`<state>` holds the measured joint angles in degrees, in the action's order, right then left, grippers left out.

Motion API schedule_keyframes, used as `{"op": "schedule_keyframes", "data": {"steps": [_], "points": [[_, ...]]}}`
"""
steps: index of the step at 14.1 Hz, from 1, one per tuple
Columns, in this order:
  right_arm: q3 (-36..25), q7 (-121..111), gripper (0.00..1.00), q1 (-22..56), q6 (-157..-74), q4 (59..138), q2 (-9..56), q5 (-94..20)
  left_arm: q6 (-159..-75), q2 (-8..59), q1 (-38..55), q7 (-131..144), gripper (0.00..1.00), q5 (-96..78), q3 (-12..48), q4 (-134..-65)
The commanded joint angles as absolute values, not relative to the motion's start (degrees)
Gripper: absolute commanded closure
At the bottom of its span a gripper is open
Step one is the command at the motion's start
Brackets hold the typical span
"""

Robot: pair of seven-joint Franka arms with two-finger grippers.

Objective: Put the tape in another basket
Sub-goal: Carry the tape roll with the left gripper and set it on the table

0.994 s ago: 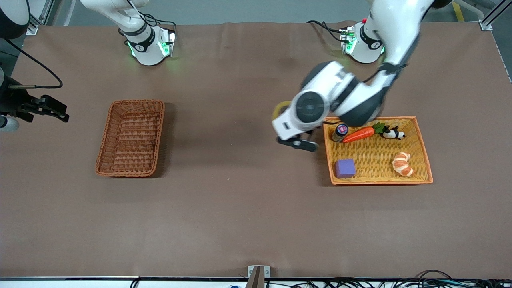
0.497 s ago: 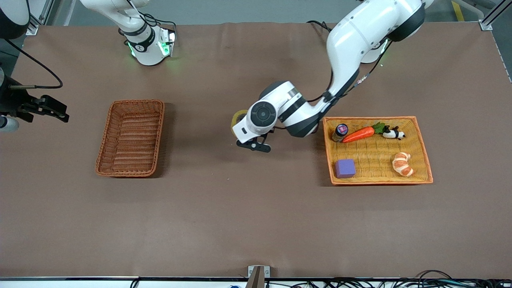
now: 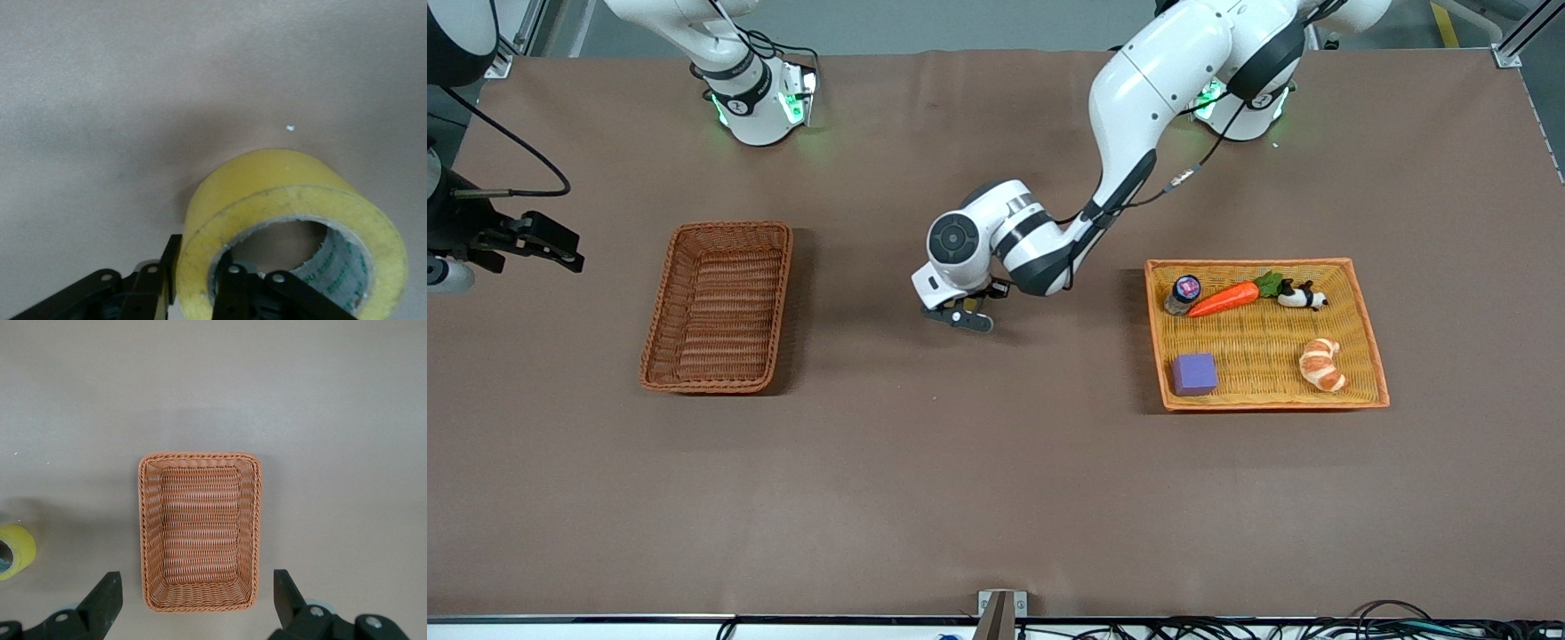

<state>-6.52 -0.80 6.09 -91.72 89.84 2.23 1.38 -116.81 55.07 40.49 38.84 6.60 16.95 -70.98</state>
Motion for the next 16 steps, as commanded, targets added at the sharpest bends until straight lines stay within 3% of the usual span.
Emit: {"op": "schedule_keyframes", "data": {"steps": [1, 4, 7, 12, 16], "points": [[-6.5, -0.62, 0.0, 5.89, -91.85, 90.35, 2.02, 0.88, -114.18, 51.52, 39.56, 39.11, 0.0, 6.59, 16.44, -70.66], [-6.33, -0.62, 0.0, 6.59, -91.58, 90.61, 2.02, 0.88, -105.59, 44.15, 37.27, 41.12, 0.0, 6.5, 16.79, -72.15], [-5.11, -0.53, 0.0, 12.73, -92.98, 93.51, 2.54, 0.79, -102.22, 32.82, 31.84, 40.35, 0.0, 7.29, 16.87, -79.6], [6.83, 9.36, 0.0, 13.45, -107.55, 99.14, 8.94, -1.05, -103.27, 17.07, 21.12, 34.31, 0.0, 7.56, 16.87, -90.6], [14.41, 24.5, 0.0, 16.25, -113.28, 100.19, 16.24, 0.78, -102.4, 6.27, 9.0, 21.47, 0.0, 6.59, 16.96, -95.44]]}}
